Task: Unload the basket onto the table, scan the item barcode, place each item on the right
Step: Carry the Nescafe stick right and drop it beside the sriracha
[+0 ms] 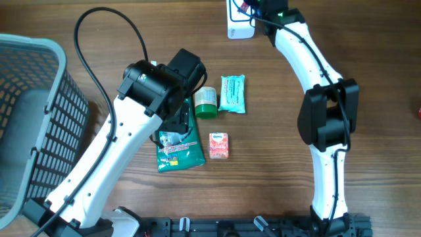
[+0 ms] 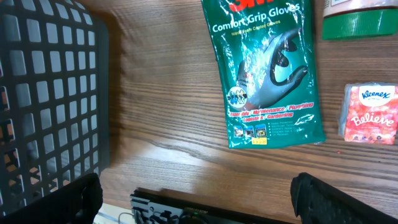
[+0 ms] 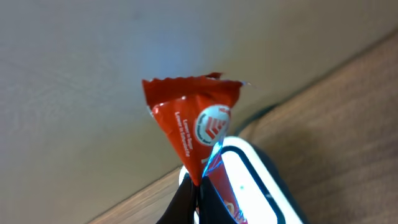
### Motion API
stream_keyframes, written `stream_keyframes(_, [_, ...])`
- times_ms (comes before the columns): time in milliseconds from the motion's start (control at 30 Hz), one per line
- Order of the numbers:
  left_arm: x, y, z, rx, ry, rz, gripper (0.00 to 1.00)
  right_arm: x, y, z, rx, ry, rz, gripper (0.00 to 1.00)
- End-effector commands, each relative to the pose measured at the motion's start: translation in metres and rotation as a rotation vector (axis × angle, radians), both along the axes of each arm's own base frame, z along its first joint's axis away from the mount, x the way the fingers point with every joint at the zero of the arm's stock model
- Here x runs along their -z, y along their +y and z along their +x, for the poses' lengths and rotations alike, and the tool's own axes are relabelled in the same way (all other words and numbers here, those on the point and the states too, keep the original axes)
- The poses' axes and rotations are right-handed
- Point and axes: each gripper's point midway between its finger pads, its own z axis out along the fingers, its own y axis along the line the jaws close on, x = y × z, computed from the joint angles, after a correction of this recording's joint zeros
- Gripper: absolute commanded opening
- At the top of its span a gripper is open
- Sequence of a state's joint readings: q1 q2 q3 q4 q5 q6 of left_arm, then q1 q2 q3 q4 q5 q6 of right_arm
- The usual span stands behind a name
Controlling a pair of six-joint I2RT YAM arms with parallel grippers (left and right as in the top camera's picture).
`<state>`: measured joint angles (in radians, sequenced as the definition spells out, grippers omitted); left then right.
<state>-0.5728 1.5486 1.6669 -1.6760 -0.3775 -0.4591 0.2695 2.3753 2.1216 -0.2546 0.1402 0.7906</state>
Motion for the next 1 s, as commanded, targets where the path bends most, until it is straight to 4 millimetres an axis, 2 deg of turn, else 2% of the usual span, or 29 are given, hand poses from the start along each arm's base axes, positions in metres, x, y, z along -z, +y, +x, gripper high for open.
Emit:
stream_keyframes(0, [-0.005,0.004,0.000,-0.019,-0.028,0.002,1.00,-0.001,-0.005,0.006,-0.034,-0.030,-0.148,0.05])
stream_keyframes(167, [-0.005,0.004,0.000,-0.020,-0.028,0.001,1.00,0.004,0.001,0.004,-0.067,-0.011,-0.135,0.05])
stream_keyframes(333, [-0.005,0.004,0.000,-0.020,-0.028,0.001,1.00,0.025,0.003,0.004,-0.060,0.027,-0.099,0.05])
stream_keyframes(400, [-0.005,0.004,0.000,-0.020,-0.028,0.001,1.00,0.027,0.002,0.004,-0.056,0.035,-0.103,0.05])
stream_keyframes(500, [-0.005,0.004,0.000,-0.020,-0.028,0.001,1.00,0.010,-0.006,0.002,-0.036,0.021,-0.107,0.05])
stream_keyframes(567, [-0.005,0.004,0.000,-0.019,-0.028,0.002,1.00,-0.014,-0.026,-0.005,0.017,0.022,-0.116,0.05])
stream_keyframes(633, [-0.005,0.004,0.000,-0.019,-0.028,0.002,1.00,-0.038,-0.057,-0.018,0.085,0.053,-0.079,0.05])
stream_keyframes(667, [-0.005,0.004,0.000,-0.019,-0.028,0.002,1.00,-0.044,-0.069,-0.023,0.112,0.069,-0.065,0.05])
stream_keyframes(733, [-0.005,0.004,0.000,-0.019,-0.028,0.002,1.00,-0.050,-0.116,-0.047,0.222,0.162,-0.015,0.05])
stream_keyframes(867, [-0.005,0.004,0.000,-0.020,-0.028,0.001,1.00,-0.033,-0.212,-0.083,0.397,0.324,-0.005,0.05])
stream_keyframes(900, [-0.005,0.004,0.000,-0.019,-0.028,0.002,1.00,-0.024,-0.246,-0.096,0.456,0.374,-0.005,0.05])
stream_keyframes(967, [-0.005,0.004,0.000,-0.020,-0.028,0.001,1.00,-0.012,-0.300,-0.120,0.562,0.439,-0.015,0.05])
